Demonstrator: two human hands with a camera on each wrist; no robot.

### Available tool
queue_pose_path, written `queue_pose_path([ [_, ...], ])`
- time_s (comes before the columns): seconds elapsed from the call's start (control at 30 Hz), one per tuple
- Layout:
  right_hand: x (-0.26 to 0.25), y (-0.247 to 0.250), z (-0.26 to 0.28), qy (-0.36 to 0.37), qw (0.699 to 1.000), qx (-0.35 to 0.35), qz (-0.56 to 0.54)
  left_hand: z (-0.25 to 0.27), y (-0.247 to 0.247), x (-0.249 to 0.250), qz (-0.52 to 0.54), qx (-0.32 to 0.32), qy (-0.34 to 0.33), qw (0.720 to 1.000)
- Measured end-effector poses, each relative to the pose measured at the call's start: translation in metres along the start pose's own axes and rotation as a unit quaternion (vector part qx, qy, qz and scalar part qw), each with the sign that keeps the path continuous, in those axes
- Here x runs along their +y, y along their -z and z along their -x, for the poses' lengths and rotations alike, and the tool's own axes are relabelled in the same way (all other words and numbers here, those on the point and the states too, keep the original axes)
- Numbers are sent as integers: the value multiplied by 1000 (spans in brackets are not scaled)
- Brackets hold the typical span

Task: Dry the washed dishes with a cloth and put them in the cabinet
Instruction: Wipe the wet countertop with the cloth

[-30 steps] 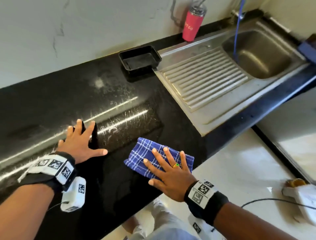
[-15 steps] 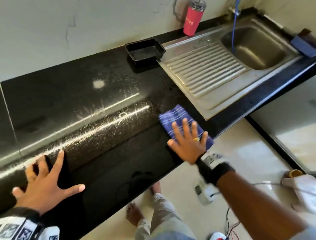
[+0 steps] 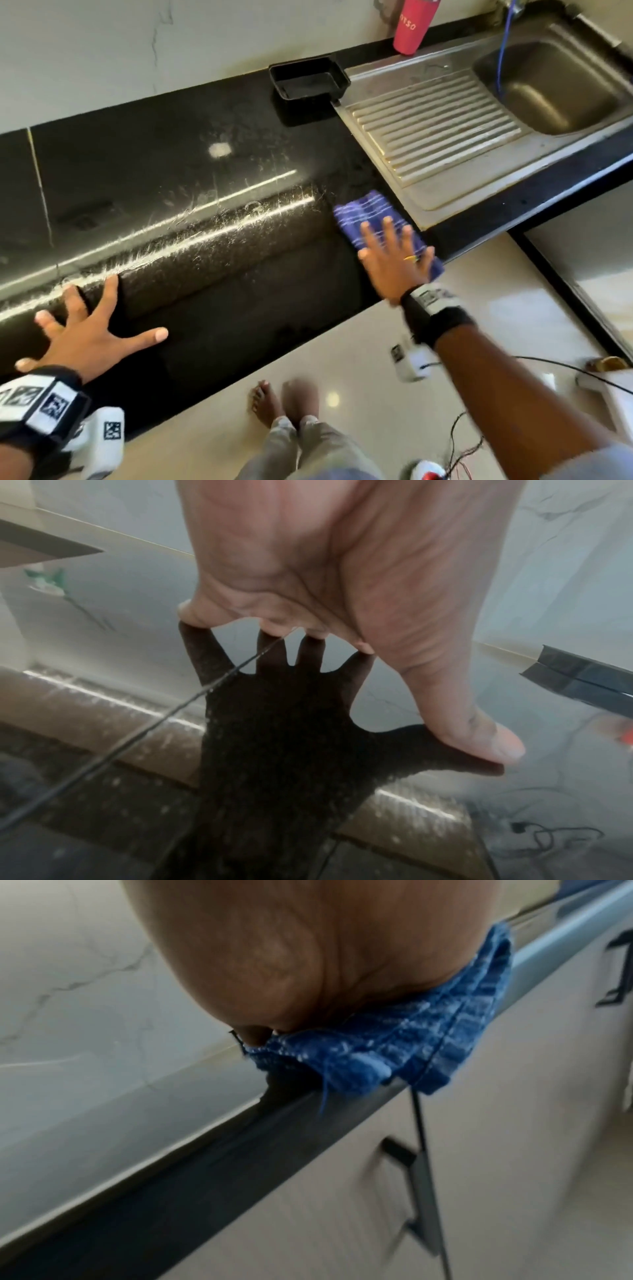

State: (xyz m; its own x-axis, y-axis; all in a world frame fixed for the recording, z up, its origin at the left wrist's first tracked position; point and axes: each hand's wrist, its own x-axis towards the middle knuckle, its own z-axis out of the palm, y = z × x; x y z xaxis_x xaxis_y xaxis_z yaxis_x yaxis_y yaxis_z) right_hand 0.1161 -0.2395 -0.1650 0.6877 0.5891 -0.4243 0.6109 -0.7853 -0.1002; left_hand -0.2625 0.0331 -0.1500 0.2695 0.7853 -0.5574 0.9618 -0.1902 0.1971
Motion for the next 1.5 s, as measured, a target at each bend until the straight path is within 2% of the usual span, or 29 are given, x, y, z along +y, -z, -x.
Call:
queue_pose_path([
  [0.07,12,10,-10,-38,999,-17,-30,4,3,5,-12,-14,0,1000],
  [0.13,-9,-7,4,-25,1000,11,-12,6,3,6,-27,-23,2,999],
  [0.2,-54,-36,42,43,997,57,11,8,4,8,-37,-30,10,999],
  [0.23,-81,-49,66,92,994,59,4,8,3,8,-42,-32,10,999],
  [0.33,-155,-84,134,229,973,-6,-18,7,0,4,-47,-29,2,998],
  [0.43,-167,-93,144,277,961,7,-18,2,4,-7,-50,-27,-30,998],
  [0.5,-145,-86,121,246,969,32,10,-1,16,-27,-59,-41,-61,996],
  [0.57,-115,-69,88,141,987,66,29,-2,31,-60,-76,-39,-68,994],
  [0.63,-92,-52,64,43,998,43,12,-3,47,-100,-88,-4,-51,995],
  [0.7,-91,-42,59,-4,1000,18,-22,-6,60,-138,-94,28,-32,995],
  [0.77,-121,-58,75,-14,999,35,-32,-10,65,-166,-114,20,-36,993],
  [0.8,-145,-74,92,6,998,67,-10,-13,64,-175,-118,5,-48,992],
  [0.87,-210,-110,139,96,990,104,9,-16,60,-185,-108,-9,-72,992],
  [0.93,-281,-143,189,201,975,93,-6,-17,59,-188,-107,-7,-84,991],
  [1.0,-339,-161,228,274,960,55,-21,-19,62,-189,-113,-1,-92,989],
  [1.07,-366,-162,244,305,951,21,-33,-21,69,-189,-110,-1,-95,989],
  [1.13,-356,-157,233,317,947,42,-21,-25,75,-192,-123,-3,-107,987],
  [1.2,-321,-147,207,269,961,59,6,-25,79,-196,-139,-8,-125,982],
  [1.3,-257,-120,160,106,992,63,9,-24,80,-199,-147,-14,-138,979],
  [1.37,-235,-102,141,34,999,32,-13,-26,80,-200,-158,-13,-146,976],
  [1.43,-242,-102,145,19,999,14,-24,-28,80,-200,-167,-12,-149,974],
  [1.5,-277,-120,170,78,996,29,9,-30,81,-201,-162,-8,-150,975],
])
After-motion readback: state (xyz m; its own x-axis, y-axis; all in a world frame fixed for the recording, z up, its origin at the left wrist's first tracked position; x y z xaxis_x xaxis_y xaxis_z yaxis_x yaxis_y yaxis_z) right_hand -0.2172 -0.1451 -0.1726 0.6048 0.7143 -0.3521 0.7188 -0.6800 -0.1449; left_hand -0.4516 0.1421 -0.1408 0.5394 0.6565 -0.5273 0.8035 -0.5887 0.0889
